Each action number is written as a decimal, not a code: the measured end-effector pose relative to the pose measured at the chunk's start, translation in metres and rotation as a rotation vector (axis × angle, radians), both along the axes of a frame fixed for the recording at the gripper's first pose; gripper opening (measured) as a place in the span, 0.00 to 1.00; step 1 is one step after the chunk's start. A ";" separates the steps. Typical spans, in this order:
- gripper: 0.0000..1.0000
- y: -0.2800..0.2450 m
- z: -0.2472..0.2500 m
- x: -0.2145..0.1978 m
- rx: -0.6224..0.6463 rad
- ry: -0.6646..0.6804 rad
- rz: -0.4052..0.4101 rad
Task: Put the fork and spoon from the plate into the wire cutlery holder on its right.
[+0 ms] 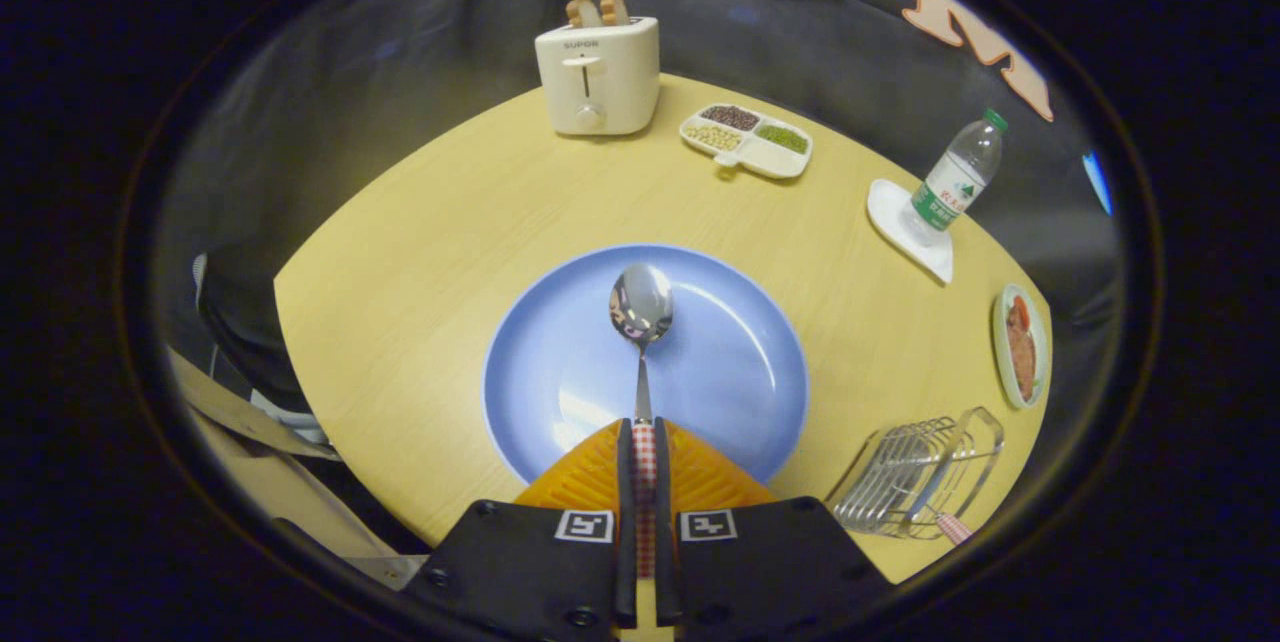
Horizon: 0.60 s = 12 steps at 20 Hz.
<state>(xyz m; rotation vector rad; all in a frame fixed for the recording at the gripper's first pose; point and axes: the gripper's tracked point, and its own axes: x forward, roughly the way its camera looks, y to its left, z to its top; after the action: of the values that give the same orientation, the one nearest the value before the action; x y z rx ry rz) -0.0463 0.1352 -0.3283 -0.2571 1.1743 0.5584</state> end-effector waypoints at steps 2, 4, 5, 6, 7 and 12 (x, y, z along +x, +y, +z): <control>0.10 -0.013 0.014 0.009 -0.009 -0.007 0.003; 0.10 -0.026 0.026 0.019 -0.015 -0.010 0.003; 0.10 -0.032 0.031 0.023 -0.017 -0.008 0.007; 0.10 -0.040 0.035 0.025 -0.024 -0.006 0.012; 0.10 -0.049 0.040 0.027 -0.036 -0.001 0.022; 0.10 -0.095 0.052 0.032 -0.089 0.037 0.048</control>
<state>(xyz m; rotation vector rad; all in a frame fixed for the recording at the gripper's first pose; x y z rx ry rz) -0.0143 0.0406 -0.2765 -0.3528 1.2326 0.5555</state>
